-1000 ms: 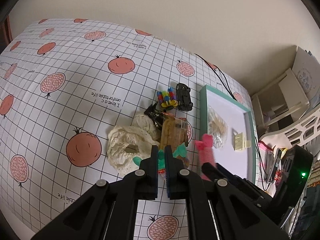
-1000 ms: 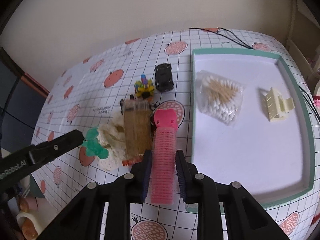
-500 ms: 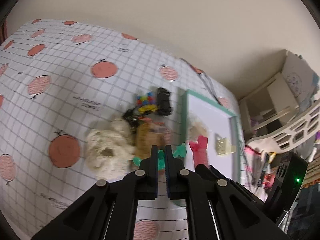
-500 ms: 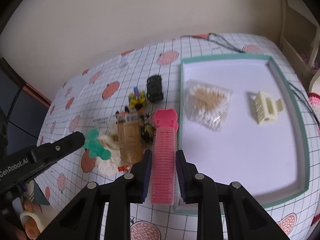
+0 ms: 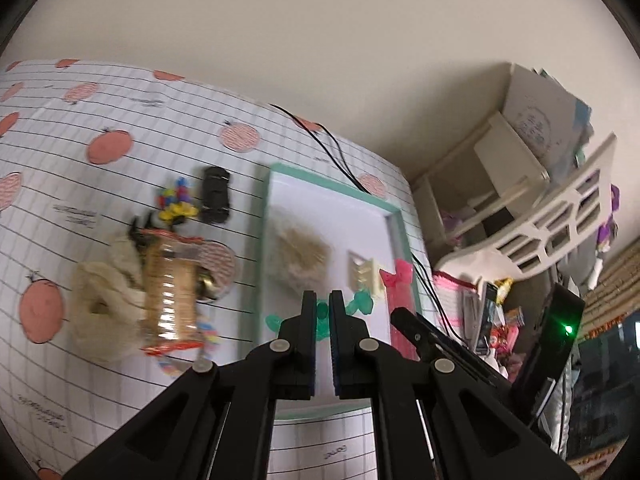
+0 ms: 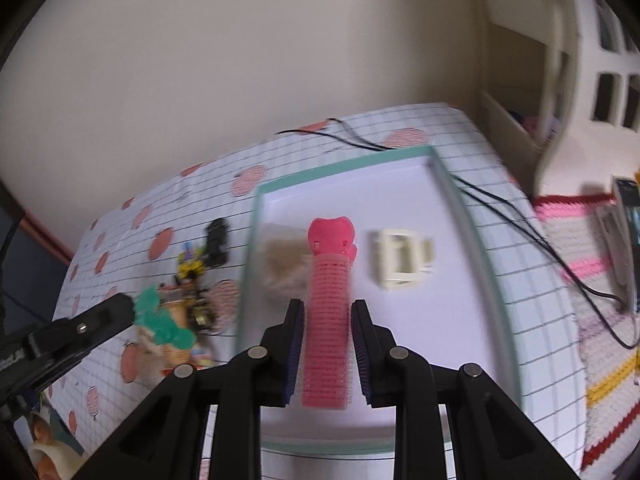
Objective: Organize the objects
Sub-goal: 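Carry the pink hair roller over the tray with the right tool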
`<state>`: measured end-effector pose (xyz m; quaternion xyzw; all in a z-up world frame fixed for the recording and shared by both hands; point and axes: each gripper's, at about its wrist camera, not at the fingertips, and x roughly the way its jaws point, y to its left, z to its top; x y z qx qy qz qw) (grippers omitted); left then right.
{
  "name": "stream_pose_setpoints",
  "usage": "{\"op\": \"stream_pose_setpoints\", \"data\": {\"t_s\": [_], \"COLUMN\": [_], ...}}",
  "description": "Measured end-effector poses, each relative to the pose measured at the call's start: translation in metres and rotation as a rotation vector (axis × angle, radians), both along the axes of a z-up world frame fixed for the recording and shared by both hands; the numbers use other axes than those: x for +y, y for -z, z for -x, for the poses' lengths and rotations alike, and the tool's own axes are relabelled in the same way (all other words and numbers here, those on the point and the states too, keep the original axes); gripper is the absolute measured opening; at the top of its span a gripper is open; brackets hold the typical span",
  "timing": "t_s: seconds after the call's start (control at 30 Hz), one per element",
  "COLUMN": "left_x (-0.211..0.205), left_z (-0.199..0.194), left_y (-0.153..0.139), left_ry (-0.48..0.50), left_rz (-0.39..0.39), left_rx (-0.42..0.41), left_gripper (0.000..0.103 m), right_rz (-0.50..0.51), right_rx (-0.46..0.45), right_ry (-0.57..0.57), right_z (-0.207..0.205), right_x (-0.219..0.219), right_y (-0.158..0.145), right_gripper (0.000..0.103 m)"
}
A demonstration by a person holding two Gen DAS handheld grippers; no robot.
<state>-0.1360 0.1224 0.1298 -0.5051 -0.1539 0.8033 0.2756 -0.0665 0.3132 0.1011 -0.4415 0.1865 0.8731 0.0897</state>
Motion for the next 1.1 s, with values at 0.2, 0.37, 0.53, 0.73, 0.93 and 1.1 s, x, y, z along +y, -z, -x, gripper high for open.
{"op": "stream_pose_setpoints", "data": {"t_s": [0.2, 0.37, 0.53, 0.73, 0.93, 1.1], "left_x": [0.025, 0.04, 0.049, 0.062, 0.069, 0.073], "left_z": [-0.003, -0.007, -0.01, -0.012, -0.011, -0.007], "left_y": [0.015, 0.024, 0.03, 0.041, 0.055, 0.069], "left_ry": [0.055, 0.081, 0.099, 0.137, 0.15, 0.143], "left_rz": [0.006, -0.005, 0.002, 0.017, 0.032, 0.056], "left_rx": [-0.035, -0.075, -0.089, -0.123, -0.169, -0.197], "left_gripper": [0.005, 0.005, 0.005, 0.005, 0.005, 0.005], "right_rz": [-0.031, -0.055, -0.05, -0.052, -0.055, -0.064], "right_rx": [-0.037, -0.029, -0.037, -0.064, -0.105, -0.136], "right_ry": [0.052, 0.061, 0.069, 0.051, 0.038, 0.028], "right_z": [-0.011, -0.016, -0.018, -0.015, -0.012, -0.009], "right_x": [0.032, 0.044, 0.049, 0.046, 0.043, 0.041], "right_y": [0.01, 0.009, 0.013, 0.02, 0.032, 0.04], "right_gripper": [0.026, 0.026, 0.026, 0.026, 0.026, 0.026]}}
